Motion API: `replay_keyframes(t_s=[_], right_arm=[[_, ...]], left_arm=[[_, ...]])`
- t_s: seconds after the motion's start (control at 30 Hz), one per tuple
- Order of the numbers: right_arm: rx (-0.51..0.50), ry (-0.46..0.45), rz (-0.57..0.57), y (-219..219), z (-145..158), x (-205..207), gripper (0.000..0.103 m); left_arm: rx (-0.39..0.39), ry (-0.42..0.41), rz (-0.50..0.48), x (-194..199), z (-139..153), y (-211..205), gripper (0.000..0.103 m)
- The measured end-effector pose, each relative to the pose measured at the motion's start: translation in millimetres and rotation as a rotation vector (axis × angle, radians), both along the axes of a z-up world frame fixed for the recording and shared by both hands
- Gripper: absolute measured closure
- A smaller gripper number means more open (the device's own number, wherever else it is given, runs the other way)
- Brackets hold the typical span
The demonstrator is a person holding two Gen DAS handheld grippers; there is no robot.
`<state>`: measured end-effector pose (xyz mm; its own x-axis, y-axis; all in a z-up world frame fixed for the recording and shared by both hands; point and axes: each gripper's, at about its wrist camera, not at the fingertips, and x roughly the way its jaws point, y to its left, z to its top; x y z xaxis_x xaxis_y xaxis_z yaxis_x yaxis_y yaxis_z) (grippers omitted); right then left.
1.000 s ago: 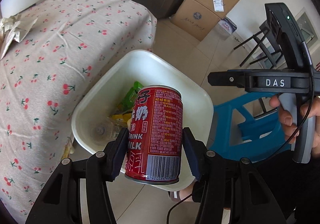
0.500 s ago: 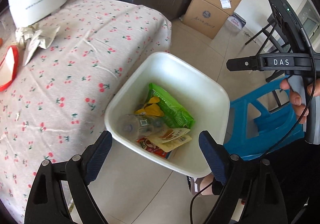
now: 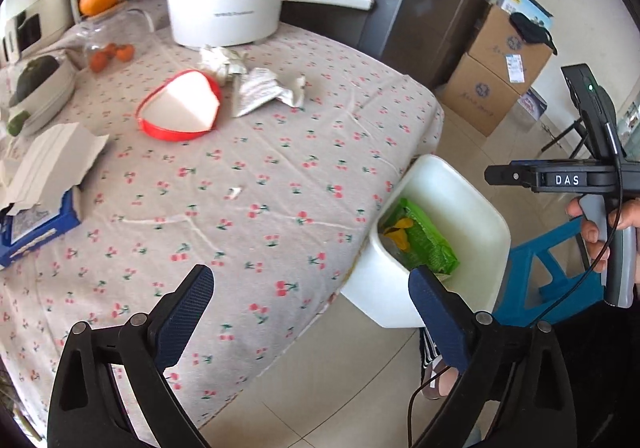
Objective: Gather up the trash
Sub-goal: 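Move both grippers back over the table toward the remaining items, then grasp the red-rimmed white lid with the right gripper while the left grasps the torn carton piece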
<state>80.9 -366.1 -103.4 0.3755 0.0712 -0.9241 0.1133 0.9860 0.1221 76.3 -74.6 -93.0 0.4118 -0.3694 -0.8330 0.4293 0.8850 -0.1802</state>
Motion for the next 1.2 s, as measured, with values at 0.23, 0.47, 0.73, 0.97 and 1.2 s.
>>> replay_keyframes(t_s=[0.23,0.47,0.73,0.97,1.2], right_arm=[[-0.041,-0.020,0.105,64.2,2.1,16.4,0.025],[-0.045,-0.025,0.160,112.4,0.6,31.9,0.025],[-0.045,-0.026,0.164,144.0,-3.0,55.1,0.023],[0.003,-0.042,0.124,154.7,-1.2,73.8,0.023],[0.002,-0.068,0.101,161.0,1.0,102.5,0.023]], left_arm=[[0.002,-0.052,0.131,4.8,15.8,68.5,0.000],[0.026,-0.055,0.236,14.8,21.6,136.1,0.000],[0.017,-0.030,0.367,34.9,31.6,219.4,0.000],[-0.250,-0.011,0.521,57.4,9.8,253.0,0.001],[-0.400,-0.005,0.645,97.5,-16.2,267.4,0.007]])
